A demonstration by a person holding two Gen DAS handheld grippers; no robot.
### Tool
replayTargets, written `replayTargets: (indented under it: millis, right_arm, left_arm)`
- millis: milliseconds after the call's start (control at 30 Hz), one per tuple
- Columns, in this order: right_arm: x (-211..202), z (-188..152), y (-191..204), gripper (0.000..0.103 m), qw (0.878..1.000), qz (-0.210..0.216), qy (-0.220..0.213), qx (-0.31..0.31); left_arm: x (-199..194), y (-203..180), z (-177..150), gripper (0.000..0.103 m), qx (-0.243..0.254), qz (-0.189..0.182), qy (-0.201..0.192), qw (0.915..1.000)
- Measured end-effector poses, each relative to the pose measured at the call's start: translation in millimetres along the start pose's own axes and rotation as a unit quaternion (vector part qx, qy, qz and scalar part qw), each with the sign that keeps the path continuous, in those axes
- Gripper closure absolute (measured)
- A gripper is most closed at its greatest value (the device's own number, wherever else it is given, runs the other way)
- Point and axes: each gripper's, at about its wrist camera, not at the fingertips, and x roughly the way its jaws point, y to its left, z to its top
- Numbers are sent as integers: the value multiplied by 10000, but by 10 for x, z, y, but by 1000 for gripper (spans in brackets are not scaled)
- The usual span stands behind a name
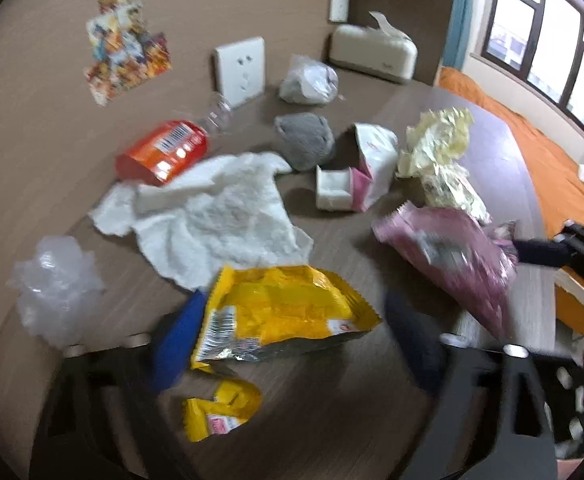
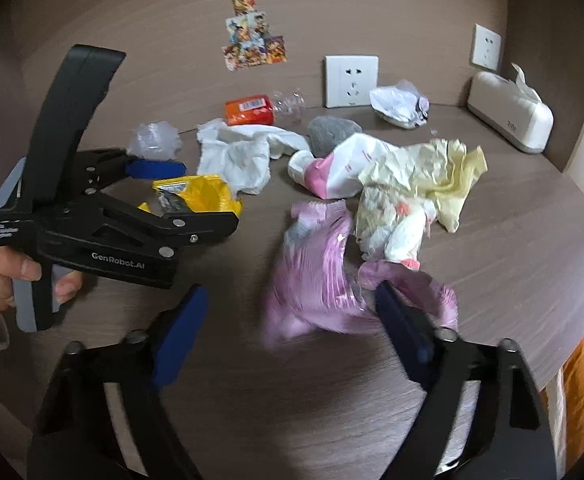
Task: Collect trash
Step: 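Grasp the yellow snack bag with the left tool while the right tool grasps the pink wrapper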
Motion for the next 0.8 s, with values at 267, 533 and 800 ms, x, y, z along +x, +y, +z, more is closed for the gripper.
replayTargets:
  millis: [267,533,800]
  right_arm:
    - [-89,55,-65,86,9979,283,-268,508]
    - [-385,222,-7,90,9966,482,-585,318]
    - [-763,238,-206,90,9944,401,-868,459]
  left_arm:
    - [-158,26,48,76,-107,-342,-74,9993]
    - [-330,-79,3,80,-226,-409,-100,9989]
    - [-625,-221,61,82,-217,-247,-274,9991]
